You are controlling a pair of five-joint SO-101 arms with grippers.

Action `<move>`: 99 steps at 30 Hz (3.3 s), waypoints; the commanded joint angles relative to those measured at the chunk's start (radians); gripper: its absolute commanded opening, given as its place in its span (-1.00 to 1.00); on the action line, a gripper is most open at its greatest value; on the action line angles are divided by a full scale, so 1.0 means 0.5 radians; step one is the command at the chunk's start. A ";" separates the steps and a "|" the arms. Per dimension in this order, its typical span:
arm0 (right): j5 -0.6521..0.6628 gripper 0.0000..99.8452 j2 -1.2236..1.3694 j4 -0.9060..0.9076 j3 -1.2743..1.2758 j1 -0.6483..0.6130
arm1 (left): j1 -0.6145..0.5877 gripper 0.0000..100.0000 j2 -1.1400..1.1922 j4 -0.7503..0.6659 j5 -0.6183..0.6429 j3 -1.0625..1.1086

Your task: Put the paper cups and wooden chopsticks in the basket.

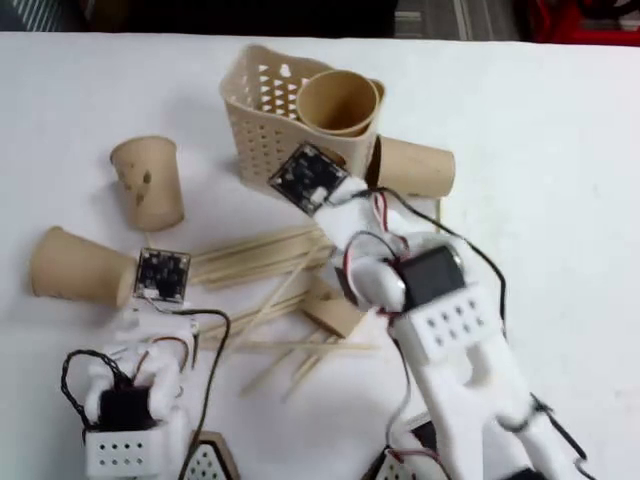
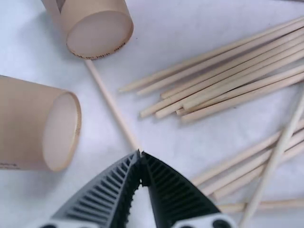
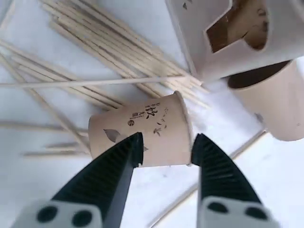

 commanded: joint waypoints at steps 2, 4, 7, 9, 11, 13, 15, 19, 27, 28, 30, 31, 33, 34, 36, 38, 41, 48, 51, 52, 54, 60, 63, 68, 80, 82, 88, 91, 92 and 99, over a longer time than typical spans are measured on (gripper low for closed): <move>-0.098 -0.60 0.354 0.054 -0.212 0.051 | -0.011 -0.95 -0.011 -0.021 -0.015 -0.009; -0.160 -0.60 0.535 0.106 -0.362 0.103 | -0.011 -0.95 -0.011 -0.021 -0.015 -0.009; -0.227 -0.60 0.790 0.235 -0.623 0.195 | -0.011 -0.95 -0.011 -0.021 -0.015 -0.009; -0.236 -0.60 0.950 0.342 -0.792 0.219 | -0.008 -0.95 -0.011 -0.021 -0.015 -0.009; -0.236 -0.60 1.100 0.453 -0.945 0.213 | -0.008 -0.95 -0.011 -0.021 -0.015 -0.009; -0.236 -0.60 1.226 0.532 -1.077 0.198 | -0.008 -0.95 -0.011 -0.021 -0.015 -0.009; -0.239 -0.60 1.339 0.569 -1.194 0.198 | -0.008 -0.95 -0.011 -0.021 -0.015 -0.009; -0.239 -0.60 1.536 0.624 -1.356 0.198 | -0.008 -0.95 -0.011 -0.021 -0.015 -0.009; -0.334 -0.60 1.843 0.637 -1.494 0.106 | -0.008 -0.95 -0.011 -0.021 -0.015 -0.009; -0.334 -0.60 1.870 0.640 -1.494 0.087 | -0.008 -0.95 -0.011 -0.021 -0.015 -0.009; -0.334 -0.60 1.916 0.667 -1.494 0.066 | -0.008 -0.95 -0.011 -0.021 -0.015 -0.009; -0.334 -0.61 1.935 0.671 -1.482 0.066 | -0.008 -0.95 -0.011 -0.021 -0.015 -0.009; -0.322 -0.65 1.966 0.677 -1.479 0.072 | -0.008 -0.95 -0.011 -0.021 -0.015 -0.009; -0.322 -0.71 1.972 0.677 -1.479 0.075 | -0.008 -0.95 -0.011 -0.021 -0.015 -0.009; -0.319 -0.88 1.962 0.677 -1.479 0.094 | -0.008 -0.95 -0.011 -0.021 -0.015 -0.009; -0.307 -0.98 1.962 0.677 -1.491 0.100 | -0.008 -0.95 -0.011 -0.021 -0.015 -0.009; -0.270 -0.97 1.941 0.680 -1.476 0.106 | -0.008 -0.95 -0.011 -0.021 -0.015 -0.009; -0.230 -0.96 1.702 0.680 -1.369 0.091 | -0.008 -0.95 -0.011 -0.021 -0.015 -0.009; -0.153 -0.96 1.530 0.680 -1.310 0.097 | -0.008 -0.95 -0.011 -0.021 -0.015 -0.009; -0.141 -0.96 1.471 0.680 -1.295 0.103 | -0.008 -0.95 -0.011 -0.021 -0.015 -0.009; -0.114 -0.96 1.355 0.680 -1.261 0.106 | -0.008 -0.95 -0.011 -0.021 -0.015 -0.009; -0.046 -0.96 1.091 0.680 -1.203 0.106 | -0.008 -0.95 -0.011 -0.021 -0.015 -0.009; -0.025 -0.96 0.987 0.680 -1.215 0.106 | -0.008 -0.95 -0.011 -0.021 -0.015 -0.009; -0.021 -0.96 0.769 0.667 -1.246 0.091 | -0.008 -0.95 -0.011 -0.021 -0.015 -0.009; -0.034 -0.96 0.535 0.664 -1.725 0.091 | -0.008 -0.95 -0.011 -0.021 -0.015 -0.009; -0.034 -0.96 0.548 0.655 -1.854 0.091 | -0.008 -0.95 -0.011 -0.021 -0.015 -0.009; -0.021 -0.96 0.554 0.269 -2.068 0.100 | -0.008 -0.95 -0.011 -0.021 -0.015 -0.009; -0.021 -0.96 0.578 0.011 -2.041 0.100 | -0.011 -0.95 -0.011 -0.021 -0.015 -0.009; -0.021 -0.96 0.603 -0.069 -2.025 0.103 | -0.011 -0.95 -0.011 -0.021 -0.015 -0.009; 0.163 -0.96 0.855 -0.419 -1.939 0.109 | -0.011 -0.95 -0.011 -0.021 -0.015 -0.009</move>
